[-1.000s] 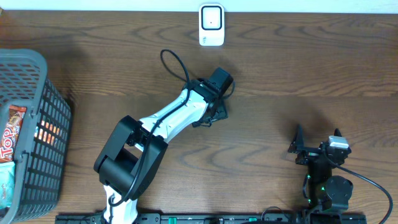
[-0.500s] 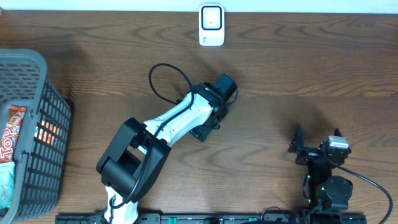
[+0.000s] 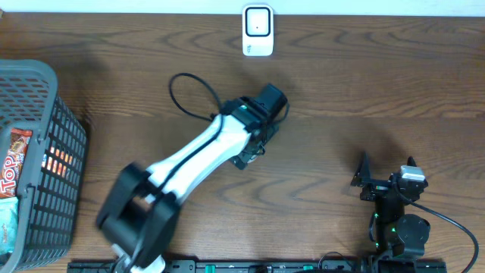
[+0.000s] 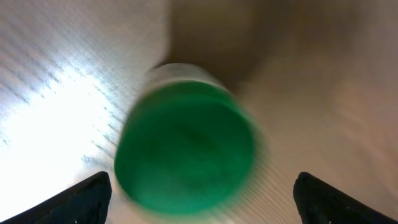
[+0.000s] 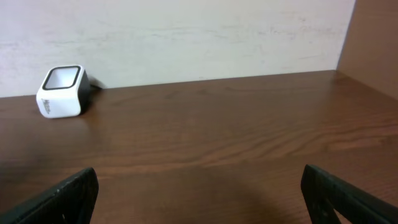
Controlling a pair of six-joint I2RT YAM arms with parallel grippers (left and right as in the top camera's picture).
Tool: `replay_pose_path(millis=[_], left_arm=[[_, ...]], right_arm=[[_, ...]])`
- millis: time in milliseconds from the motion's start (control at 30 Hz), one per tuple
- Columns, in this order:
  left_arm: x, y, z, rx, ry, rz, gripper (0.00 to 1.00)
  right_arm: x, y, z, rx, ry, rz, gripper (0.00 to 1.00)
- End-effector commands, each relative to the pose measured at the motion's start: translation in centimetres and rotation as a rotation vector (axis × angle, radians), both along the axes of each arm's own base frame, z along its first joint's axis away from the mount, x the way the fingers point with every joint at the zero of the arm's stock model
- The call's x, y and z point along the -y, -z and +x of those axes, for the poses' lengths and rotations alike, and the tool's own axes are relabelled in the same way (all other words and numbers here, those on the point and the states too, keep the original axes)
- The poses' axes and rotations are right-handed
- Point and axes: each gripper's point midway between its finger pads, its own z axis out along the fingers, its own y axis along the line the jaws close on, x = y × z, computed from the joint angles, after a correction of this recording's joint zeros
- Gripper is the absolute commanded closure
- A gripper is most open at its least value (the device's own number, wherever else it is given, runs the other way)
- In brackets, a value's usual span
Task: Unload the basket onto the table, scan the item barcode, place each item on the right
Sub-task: 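Carry the jar toward the scanner and set it on the table, then return the left gripper to the basket and grasp the Kleenex pack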
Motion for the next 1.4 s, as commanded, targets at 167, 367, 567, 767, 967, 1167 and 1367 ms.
replay_pose_path(millis=[167,367,567,767,967,1167,1367], left_arm=[[-3.2,-15.7,1.1,0.487,0.358,0.052,0.06],[-16.1,-24.2,-0.3,0.69,0.133,0.26,0.06],[-30.8,-30.0,-5.7,0.735,-0.265,0.465,0.06],[-38.7,-28.4,-10.5,0.58,-0.583,0.514,0.05],[-44.7,-25.1,-10.9,0.413,-0.741,0.511,0.05],[-49.1,-18.3,-8.6,0.155,-0.683,0.471,0.05],[-50.9,-11.2,-5.7,-0.03,-0.559,0.388,0.05]], right_arm=[[-0.1,0.1,0.0,-0.004,-0.002,-0.012,0.01],[-0.1,0.1,0.0,-0.004,-0.002,-0.012,0.01],[-0.1,0.1,0.0,-0.004,-0.002,-0.012,0.01],[-0.1,0.1,0.0,-0.004,-0.002,-0.012,0.01],[-0.1,0.1,0.0,-0.004,-0.002,-0.012,0.01],[-0.1,0.1,0.0,-0.004,-0.002,-0.012,0.01],[-0.1,0.1,0.0,-0.004,-0.002,-0.012,0.01]])
